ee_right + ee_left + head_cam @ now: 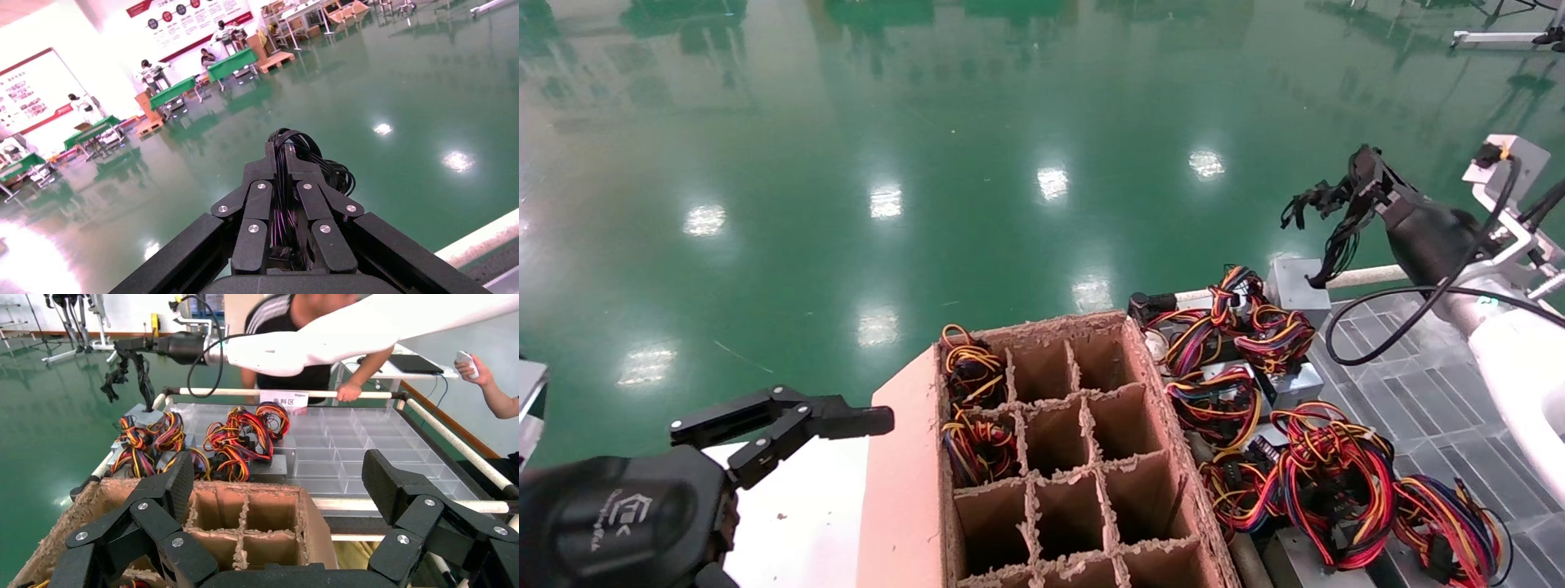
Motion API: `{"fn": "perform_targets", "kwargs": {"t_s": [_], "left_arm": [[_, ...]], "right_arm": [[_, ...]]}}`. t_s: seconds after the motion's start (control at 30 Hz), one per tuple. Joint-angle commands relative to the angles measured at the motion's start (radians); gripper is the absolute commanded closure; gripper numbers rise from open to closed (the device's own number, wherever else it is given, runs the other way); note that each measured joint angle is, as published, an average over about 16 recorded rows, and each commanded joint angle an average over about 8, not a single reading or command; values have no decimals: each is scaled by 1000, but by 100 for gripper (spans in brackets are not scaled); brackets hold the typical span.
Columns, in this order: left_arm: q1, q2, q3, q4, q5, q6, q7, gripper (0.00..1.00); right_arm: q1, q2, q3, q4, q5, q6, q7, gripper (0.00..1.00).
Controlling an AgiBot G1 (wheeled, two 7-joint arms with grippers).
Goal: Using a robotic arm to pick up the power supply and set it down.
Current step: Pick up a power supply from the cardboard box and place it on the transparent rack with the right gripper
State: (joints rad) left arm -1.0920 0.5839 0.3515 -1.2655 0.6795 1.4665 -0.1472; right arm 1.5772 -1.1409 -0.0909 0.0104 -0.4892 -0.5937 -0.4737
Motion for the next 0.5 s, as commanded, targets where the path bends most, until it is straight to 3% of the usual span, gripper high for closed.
{"fn": "perform_targets", "kwargs": {"t_s": [0.03, 0.5], "left_arm": [[0, 0, 0, 0, 0, 0, 0, 0], [0, 0, 0, 0, 0, 0, 0, 0]], "right_arm": [[-8, -1, 9, 0, 12, -2, -8, 100], [-57, 17, 52, -9, 74, -21, -46, 100]]}}
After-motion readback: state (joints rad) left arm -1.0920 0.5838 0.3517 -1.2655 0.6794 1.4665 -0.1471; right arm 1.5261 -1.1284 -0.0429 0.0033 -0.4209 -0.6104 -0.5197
